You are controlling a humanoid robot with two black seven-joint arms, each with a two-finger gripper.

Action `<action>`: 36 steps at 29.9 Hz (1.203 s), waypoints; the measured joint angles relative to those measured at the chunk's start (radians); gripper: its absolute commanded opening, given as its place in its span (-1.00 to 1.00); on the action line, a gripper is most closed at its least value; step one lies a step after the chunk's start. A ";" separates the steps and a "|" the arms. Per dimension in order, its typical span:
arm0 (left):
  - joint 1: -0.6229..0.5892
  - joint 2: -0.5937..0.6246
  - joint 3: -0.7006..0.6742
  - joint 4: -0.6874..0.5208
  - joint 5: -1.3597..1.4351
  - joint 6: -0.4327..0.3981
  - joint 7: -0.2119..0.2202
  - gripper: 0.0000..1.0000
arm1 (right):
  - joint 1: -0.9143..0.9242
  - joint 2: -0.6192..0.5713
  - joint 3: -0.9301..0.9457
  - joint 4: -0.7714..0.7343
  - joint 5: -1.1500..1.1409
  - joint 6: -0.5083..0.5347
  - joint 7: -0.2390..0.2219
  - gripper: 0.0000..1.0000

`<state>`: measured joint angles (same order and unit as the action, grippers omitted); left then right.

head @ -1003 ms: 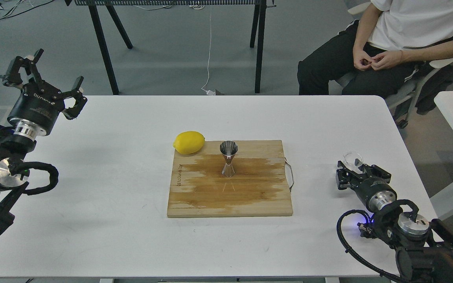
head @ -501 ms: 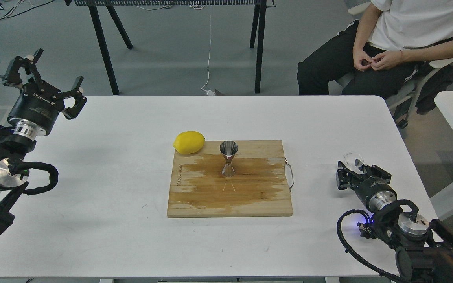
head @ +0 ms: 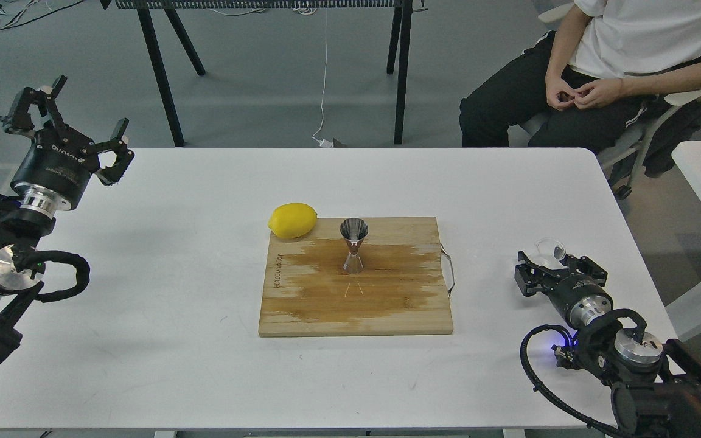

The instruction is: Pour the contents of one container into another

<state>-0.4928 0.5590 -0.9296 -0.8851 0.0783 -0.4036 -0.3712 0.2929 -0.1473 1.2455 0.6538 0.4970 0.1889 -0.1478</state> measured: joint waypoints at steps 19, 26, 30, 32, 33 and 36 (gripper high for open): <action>-0.001 0.015 -0.002 -0.002 0.000 -0.002 -0.002 1.00 | 0.004 -0.082 0.008 0.119 0.000 0.094 -0.003 0.95; -0.004 0.017 -0.006 -0.002 0.000 -0.002 0.000 1.00 | 0.109 -0.202 0.001 0.212 -0.043 0.163 -0.004 0.99; -0.005 0.015 -0.007 -0.002 0.000 -0.001 0.000 1.00 | 0.198 -0.215 0.004 0.173 -0.133 0.271 0.012 0.99; -0.008 0.014 -0.008 -0.002 -0.003 0.000 0.001 1.00 | 0.240 -0.216 0.004 0.143 -0.162 0.291 0.035 0.99; -0.009 0.013 -0.009 -0.002 -0.005 0.000 0.001 1.00 | 0.262 -0.216 0.003 0.128 -0.183 0.296 0.049 0.99; -0.014 0.010 -0.014 -0.001 -0.009 0.002 0.001 1.00 | 0.314 -0.212 0.001 0.097 -0.257 0.299 0.074 0.99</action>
<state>-0.5067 0.5688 -0.9431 -0.8860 0.0693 -0.4013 -0.3697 0.6074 -0.3590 1.2464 0.7506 0.2400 0.4883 -0.0733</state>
